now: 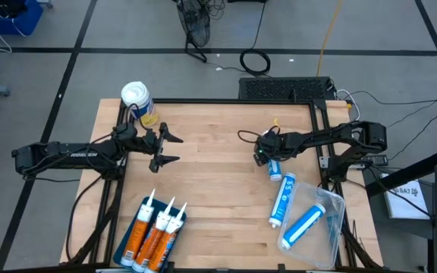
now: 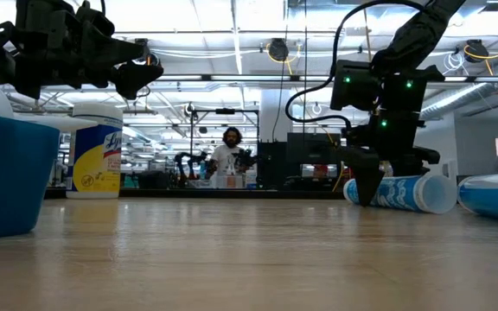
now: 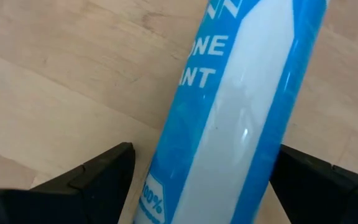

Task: Pick & place silicon tubes, Sealant and Lysol wipes
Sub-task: Put the left blue sealant into the transparent bin

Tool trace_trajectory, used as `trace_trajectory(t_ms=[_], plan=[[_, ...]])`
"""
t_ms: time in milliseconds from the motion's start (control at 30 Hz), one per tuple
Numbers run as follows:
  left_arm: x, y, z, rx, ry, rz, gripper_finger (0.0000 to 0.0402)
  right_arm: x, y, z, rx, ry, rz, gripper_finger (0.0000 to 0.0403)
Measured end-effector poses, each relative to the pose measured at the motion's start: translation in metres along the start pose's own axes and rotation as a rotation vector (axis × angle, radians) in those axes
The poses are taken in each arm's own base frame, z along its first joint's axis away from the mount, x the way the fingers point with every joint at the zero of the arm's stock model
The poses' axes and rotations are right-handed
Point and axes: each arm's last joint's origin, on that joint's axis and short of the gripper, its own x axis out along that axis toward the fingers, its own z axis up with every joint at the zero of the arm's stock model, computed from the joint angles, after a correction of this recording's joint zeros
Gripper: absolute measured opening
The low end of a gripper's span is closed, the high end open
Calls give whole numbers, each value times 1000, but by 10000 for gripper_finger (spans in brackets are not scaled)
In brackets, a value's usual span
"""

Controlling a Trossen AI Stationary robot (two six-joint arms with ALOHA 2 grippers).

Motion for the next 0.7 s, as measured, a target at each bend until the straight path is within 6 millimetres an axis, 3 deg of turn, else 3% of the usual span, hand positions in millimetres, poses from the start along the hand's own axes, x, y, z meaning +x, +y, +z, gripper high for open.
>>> trace_trajectory(t_ms=[300, 700], plan=[[0, 0, 0, 1, 0, 0, 310, 0, -1, 0, 28, -14, -23, 333], [0, 0, 0, 0, 0, -1, 310, 0, -1, 0, 29, -16, -21, 291]])
